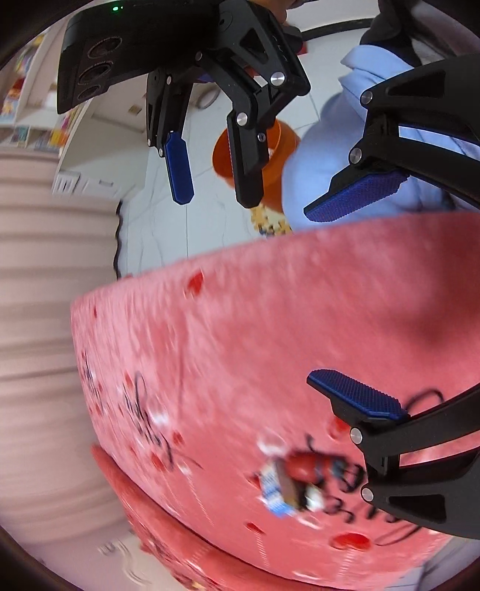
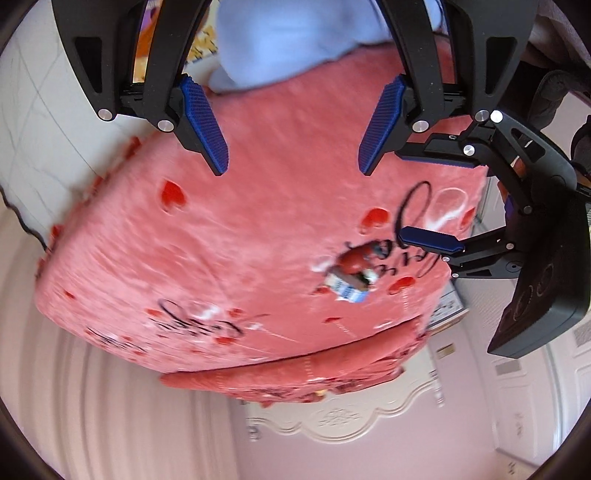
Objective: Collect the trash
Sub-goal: 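Move both open tools back over the remaining items on the bed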
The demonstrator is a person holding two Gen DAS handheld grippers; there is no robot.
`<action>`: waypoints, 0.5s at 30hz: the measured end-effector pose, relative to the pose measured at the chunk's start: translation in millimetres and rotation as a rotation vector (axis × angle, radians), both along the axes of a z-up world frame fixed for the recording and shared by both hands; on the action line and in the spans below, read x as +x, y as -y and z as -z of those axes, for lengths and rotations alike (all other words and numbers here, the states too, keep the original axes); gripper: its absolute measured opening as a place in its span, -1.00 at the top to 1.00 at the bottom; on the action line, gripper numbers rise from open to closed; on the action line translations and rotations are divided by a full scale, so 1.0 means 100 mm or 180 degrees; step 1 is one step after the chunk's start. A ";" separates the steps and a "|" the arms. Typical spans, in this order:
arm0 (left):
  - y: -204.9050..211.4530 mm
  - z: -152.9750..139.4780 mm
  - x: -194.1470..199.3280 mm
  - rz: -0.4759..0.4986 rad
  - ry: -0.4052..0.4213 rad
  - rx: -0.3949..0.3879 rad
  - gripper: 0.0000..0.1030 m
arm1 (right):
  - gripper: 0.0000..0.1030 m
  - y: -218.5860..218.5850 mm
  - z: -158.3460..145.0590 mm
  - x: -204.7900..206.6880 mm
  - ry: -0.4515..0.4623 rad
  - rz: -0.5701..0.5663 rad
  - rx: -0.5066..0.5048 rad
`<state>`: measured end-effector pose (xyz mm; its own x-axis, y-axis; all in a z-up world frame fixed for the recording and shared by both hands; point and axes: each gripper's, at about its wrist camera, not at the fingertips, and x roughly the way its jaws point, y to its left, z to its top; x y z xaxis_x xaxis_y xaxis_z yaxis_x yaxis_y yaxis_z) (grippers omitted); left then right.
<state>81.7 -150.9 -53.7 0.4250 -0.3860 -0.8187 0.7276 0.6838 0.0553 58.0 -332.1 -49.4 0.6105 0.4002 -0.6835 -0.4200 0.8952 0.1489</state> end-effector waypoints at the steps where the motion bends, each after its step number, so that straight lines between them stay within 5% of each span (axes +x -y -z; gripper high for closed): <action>1: -0.09 0.00 0.02 -0.0061 -0.0002 0.0002 -0.60 | -0.41 -0.08 -0.01 0.05 -0.0003 -0.0051 -0.0002; 15: -0.99 0.03 0.35 -0.0574 -0.0050 -0.0033 -0.64 | -0.41 -1.09 -0.01 0.63 -0.0042 -0.0640 -0.0087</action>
